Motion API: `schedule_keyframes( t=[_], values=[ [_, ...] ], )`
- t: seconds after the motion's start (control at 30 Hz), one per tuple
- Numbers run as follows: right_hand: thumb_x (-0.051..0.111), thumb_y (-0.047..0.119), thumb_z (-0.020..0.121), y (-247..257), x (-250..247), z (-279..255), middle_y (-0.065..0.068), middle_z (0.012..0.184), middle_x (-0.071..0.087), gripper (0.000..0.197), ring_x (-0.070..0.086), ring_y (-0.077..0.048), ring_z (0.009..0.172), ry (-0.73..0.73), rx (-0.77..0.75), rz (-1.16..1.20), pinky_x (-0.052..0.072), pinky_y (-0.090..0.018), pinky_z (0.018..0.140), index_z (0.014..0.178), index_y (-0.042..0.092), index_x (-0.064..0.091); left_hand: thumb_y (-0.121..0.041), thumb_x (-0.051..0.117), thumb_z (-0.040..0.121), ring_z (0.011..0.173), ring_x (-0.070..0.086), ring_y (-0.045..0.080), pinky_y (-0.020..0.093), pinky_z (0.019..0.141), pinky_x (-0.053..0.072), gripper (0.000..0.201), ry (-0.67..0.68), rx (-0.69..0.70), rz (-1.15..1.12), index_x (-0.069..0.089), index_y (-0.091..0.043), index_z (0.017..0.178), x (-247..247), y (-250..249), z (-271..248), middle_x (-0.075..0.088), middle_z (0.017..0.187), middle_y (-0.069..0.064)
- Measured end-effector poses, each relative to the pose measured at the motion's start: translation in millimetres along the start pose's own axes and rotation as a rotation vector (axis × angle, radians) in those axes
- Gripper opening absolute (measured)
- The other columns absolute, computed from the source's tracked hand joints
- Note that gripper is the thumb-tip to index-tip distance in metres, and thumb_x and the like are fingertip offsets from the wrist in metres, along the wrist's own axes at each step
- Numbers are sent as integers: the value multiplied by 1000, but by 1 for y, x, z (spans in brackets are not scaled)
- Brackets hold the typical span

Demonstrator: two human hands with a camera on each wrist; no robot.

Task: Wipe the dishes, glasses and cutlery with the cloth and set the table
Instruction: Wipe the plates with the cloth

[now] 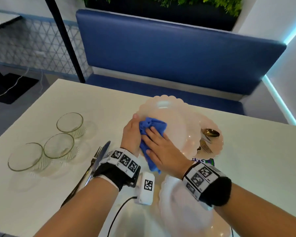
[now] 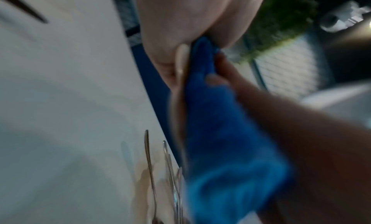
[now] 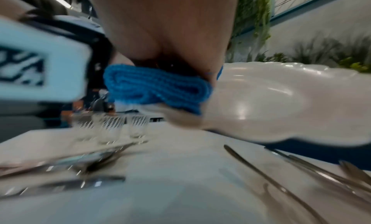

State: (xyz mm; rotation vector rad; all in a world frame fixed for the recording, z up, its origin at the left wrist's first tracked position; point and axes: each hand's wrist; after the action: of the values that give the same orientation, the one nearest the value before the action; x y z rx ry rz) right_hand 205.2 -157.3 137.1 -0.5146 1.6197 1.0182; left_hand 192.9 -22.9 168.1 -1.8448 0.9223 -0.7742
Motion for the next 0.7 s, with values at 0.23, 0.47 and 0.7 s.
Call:
schedule_keyframes(
  t=[0.23, 0.47, 0.7],
  values=[
    [38, 20, 99, -58, -61, 2, -7, 157, 17, 54, 15, -21, 145, -150, 280, -27, 16, -36, 118, 149, 13, 18, -42, 36, 97, 85, 56, 20, 38, 78, 49, 39, 74, 173, 76, 60, -21, 75, 24, -18, -8, 63, 90, 6],
    [30, 34, 92, -27, -3, -77, -18, 150, 29, 58, 18, -32, 140, -189, 163, 108, 11, -43, 112, 142, 4, 35, -45, 35, 97, 91, 62, 20, 33, 81, 52, 38, 48, 125, -19, 65, -23, 87, 40, -4, -17, 68, 92, -1],
    [28, 43, 92, -35, -17, -57, 7, 149, 0, 59, -6, -12, 140, -285, 182, 115, 0, -38, 115, 140, 21, -1, -44, 32, 97, 84, 66, 9, 23, 82, 51, 43, 245, 201, 150, 67, -24, 83, 74, -1, -34, 70, 86, -5]
  ],
)
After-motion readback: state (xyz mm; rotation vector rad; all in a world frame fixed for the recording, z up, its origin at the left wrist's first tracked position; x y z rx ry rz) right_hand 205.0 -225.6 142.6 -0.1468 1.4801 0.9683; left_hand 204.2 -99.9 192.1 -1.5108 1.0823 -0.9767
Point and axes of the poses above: each hand's wrist, its own z-axis towards the middle knuckle, its own x-axis out of the palm, y = z × x
